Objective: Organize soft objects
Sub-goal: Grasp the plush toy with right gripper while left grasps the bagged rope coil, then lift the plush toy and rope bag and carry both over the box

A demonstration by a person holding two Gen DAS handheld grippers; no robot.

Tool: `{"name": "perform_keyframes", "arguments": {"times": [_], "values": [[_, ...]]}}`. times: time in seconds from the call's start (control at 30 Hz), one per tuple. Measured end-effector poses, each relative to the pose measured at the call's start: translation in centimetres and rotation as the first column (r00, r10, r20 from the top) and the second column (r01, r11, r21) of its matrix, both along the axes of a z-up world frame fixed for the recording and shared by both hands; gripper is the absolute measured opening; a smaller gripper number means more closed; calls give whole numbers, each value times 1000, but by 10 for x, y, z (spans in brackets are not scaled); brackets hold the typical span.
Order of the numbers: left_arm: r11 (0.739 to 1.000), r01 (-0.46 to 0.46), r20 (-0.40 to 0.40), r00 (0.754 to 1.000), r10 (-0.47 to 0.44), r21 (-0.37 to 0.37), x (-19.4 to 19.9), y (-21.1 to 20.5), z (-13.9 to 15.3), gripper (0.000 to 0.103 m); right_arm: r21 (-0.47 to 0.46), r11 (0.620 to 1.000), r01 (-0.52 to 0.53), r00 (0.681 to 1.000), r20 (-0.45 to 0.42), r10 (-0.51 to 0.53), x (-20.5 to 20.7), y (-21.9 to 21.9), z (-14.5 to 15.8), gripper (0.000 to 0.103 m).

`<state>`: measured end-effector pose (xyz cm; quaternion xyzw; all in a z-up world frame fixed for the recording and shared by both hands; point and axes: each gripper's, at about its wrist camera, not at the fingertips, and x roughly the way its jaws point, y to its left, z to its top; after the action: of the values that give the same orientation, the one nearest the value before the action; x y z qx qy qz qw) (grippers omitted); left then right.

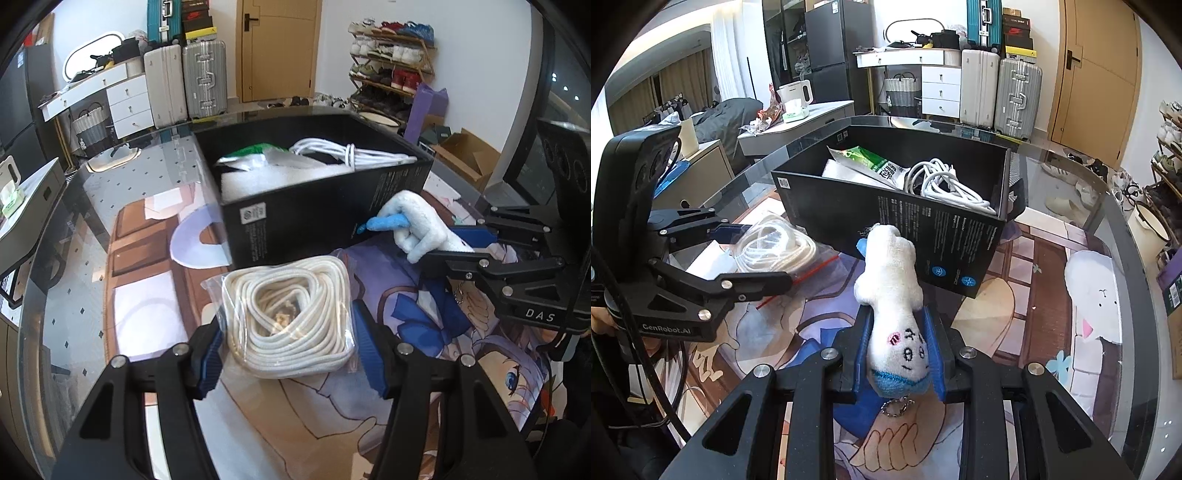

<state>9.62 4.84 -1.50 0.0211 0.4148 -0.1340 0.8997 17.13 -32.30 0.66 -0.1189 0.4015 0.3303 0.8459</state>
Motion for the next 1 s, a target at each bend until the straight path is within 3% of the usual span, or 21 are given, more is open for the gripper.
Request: {"name": "perform_keyframes", "arguments": {"times": [0.5, 1.0], "values": [[997, -41, 132, 990, 49, -62, -19, 17, 38, 61, 49, 999, 1, 998, 64, -4, -20, -14, 24, 27], [994, -87, 241, 965, 100, -64, -16, 18, 78, 62, 117, 993, -5, 989, 150, -13, -18, -21, 69, 27]]}}
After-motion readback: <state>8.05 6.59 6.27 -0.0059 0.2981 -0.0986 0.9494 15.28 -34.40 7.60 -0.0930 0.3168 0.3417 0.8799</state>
